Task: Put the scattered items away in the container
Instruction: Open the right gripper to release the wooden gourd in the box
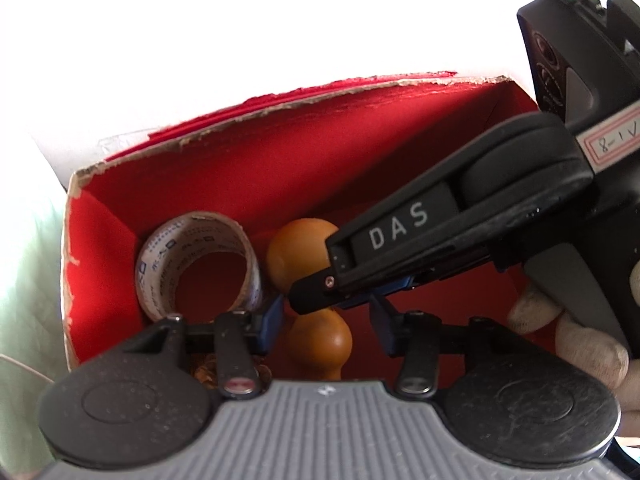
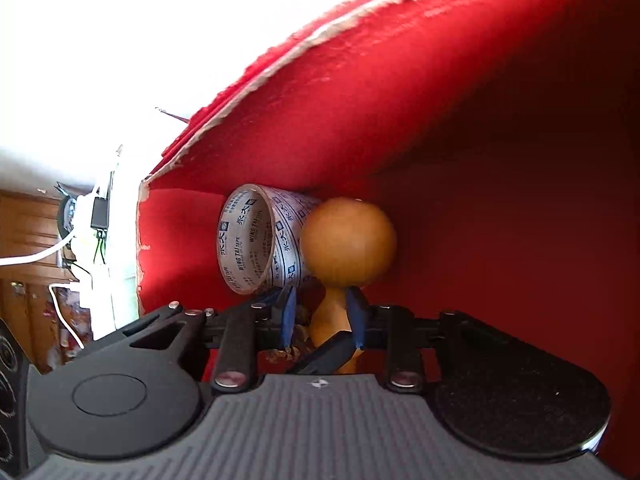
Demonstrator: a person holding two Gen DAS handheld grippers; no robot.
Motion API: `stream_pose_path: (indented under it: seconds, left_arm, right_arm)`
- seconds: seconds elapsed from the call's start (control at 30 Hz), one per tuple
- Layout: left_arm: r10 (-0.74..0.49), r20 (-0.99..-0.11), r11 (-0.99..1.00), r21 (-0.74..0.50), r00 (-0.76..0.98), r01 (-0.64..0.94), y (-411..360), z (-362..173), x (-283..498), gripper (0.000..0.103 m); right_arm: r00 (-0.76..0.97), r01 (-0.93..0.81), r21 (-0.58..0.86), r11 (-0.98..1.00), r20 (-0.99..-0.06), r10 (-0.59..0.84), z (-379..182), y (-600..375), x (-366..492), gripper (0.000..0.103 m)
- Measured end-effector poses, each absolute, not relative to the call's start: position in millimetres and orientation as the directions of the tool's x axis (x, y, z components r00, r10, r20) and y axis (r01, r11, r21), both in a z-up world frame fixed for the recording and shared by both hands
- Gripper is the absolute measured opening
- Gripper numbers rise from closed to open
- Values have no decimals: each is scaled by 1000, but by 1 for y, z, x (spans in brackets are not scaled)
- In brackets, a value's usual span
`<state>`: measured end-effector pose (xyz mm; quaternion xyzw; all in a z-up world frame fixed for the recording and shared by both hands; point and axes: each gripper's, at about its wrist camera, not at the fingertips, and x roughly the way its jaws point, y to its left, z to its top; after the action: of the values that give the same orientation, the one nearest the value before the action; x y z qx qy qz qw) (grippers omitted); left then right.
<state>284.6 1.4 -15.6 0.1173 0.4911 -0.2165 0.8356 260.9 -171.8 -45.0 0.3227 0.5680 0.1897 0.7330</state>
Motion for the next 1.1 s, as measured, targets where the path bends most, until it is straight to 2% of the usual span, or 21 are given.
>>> stream_pose_path:
  seconds: [0.37, 0.6, 0.8, 1.1]
  left_arm:
    - [-192, -834, 896, 66, 517, 439, 9, -8, 263, 55]
    - [-145, -804, 915, 112, 577, 387, 8, -11, 245, 64]
    - [-124, -781, 948, 90, 612, 306, 15, 4, 234, 65]
    - [-62, -701, 974, 113, 710, 197, 16, 30, 187, 81]
  right_arm:
    - [331, 40, 658, 752, -719, 612, -31, -175, 255, 31]
    - [366, 12, 646, 763, -713, 598, -24, -167, 259, 31]
    - [420, -63, 632, 773, -685, 595, -13, -153, 258, 31]
    - [590, -153, 550, 821, -615, 522, 14, -143, 210, 32]
